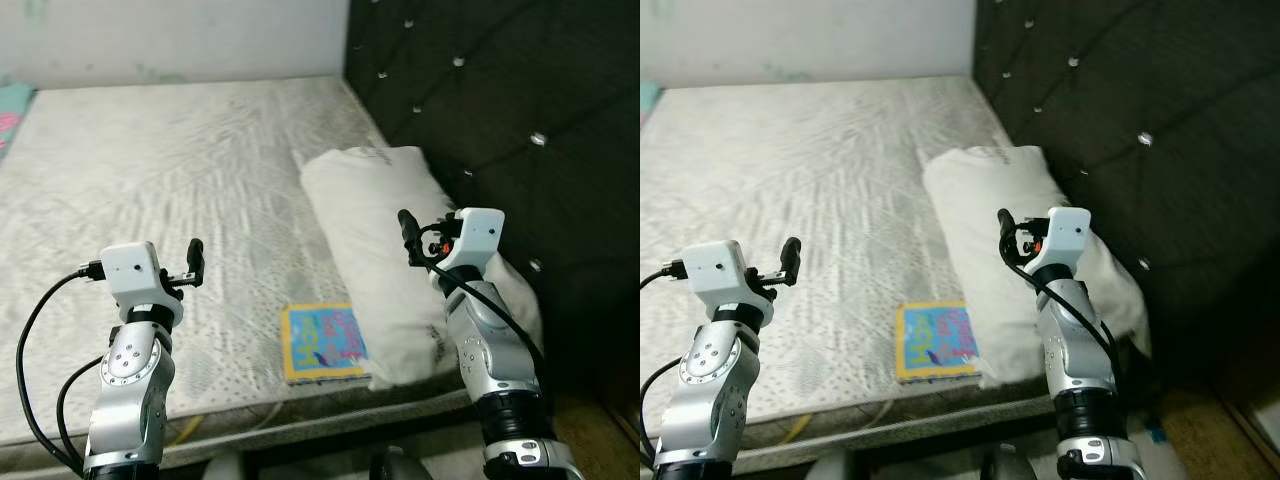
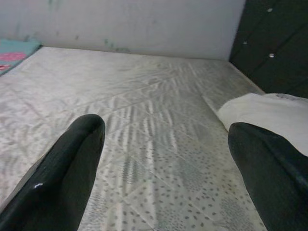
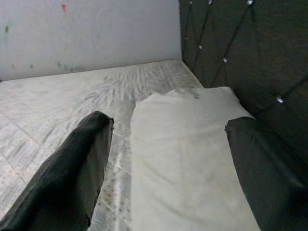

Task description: Clean up the room

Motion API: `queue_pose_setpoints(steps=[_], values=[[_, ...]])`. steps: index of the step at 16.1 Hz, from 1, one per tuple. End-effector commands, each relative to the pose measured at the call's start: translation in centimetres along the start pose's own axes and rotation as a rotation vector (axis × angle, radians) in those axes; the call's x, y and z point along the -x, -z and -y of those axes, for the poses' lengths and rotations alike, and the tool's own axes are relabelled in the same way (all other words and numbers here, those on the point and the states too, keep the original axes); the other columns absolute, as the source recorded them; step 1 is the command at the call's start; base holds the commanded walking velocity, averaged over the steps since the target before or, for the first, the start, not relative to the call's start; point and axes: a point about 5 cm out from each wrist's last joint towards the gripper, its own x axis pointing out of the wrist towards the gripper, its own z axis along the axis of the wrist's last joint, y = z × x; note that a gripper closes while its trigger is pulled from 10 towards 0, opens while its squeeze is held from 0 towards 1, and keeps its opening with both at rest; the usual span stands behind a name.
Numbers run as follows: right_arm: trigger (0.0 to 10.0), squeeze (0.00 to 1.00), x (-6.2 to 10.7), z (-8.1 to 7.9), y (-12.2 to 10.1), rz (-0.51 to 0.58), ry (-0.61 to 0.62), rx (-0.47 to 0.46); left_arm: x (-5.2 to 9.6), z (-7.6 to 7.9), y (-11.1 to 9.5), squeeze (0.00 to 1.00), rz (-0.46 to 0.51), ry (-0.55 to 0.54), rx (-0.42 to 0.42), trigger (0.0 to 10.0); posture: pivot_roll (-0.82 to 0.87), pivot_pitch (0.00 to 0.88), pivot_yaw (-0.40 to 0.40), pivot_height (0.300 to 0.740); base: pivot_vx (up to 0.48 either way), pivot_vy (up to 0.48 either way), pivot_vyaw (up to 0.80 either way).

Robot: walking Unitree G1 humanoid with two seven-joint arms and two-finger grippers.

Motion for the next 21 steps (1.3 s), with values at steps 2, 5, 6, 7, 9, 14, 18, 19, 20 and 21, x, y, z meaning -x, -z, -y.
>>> queue_pose_setpoints(steps=[2, 5, 6, 7, 9, 14, 18, 19, 20, 21], values=[[10.0, 0.00, 0.5, 0.0, 0.4, -0.010, 0.006, -0.008, 0.6, 0.3, 0.4, 0.00, -0.023, 0.009, 0.004, 10.0, 0.00, 0.000, 0.007, 0.733, 0.000, 0.000, 0.00], [10.0, 0.00, 0.3, -1.0, 0.8, -0.020, -0.005, -0.022, 0.2, 1.1, 0.2, 0.00, -0.022, 0.020, 0.023, 10.0, 0.00, 0.000, 0.008, 0.740, 0.000, 0.000, 0.00], [10.0, 0.00, 0.3, -1.1, 0.7, -0.019, -0.004, -0.025, 0.1, 1.1, -0.1, 0.00, -0.017, 0.019, 0.027, 10.0, 0.00, 0.000, 0.008, 0.740, 0.000, 0.000, 0.00], [10.0, 0.00, 0.5, -1.0, 0.7, -0.022, -0.005, -0.021, 0.2, 1.2, -0.2, 0.00, -0.014, 0.020, 0.041, 10.0, -0.01, 0.000, 0.007, 0.740, 0.000, 0.000, 0.00], [10.0, 0.00, 1.1, -0.1, 1.0, -0.042, 0.015, 0.006, 0.4, 1.3, 0.0, 0.00, -0.026, 0.039, 0.051, 10.0, -0.01, 0.000, 0.001, 0.740, 0.000, 0.000, 0.00], [10.0, 0.00, 1.4, 0.4, 0.9, -0.045, 0.018, 0.019, 0.2, 2.0, -0.1, 0.00, -0.014, 0.080, 0.064, 10.0, -0.03, 0.000, -0.010, 0.740, 0.000, 0.000, 0.00], [10.0, 0.00, 1.4, 0.1, 1.0, -0.043, 0.002, 0.022, 0.1, 1.7, -0.1, 0.00, -0.019, 0.051, 0.095, 10.0, -0.03, 0.000, -0.018, 0.740, 0.000, 0.069, 0.00], [10.0, 0.00, 1.3, 0.1, 0.9, -0.044, 0.000, 0.023, 0.0, 1.7, -0.1, 0.00, -0.019, 0.048, 0.099, 10.0, -0.03, 0.000, -0.018, 0.740, 0.000, 0.315, 0.00], [10.0, 0.00, 1.3, 0.0, 0.8, -0.041, -0.004, 0.028, -0.1, 1.7, -0.1, 0.00, -0.019, 0.045, 0.106, 10.0, -0.03, 0.000, -0.018, 0.740, 0.000, 0.375, 0.00], [10.0, 0.00, 1.2, 0.0, 0.8, -0.038, -0.008, 0.032, -0.1, 1.7, -0.1, 0.00, -0.018, 0.046, 0.111, 10.0, -0.03, 0.000, -0.018, 0.740, 0.000, 0.405, 0.00]])
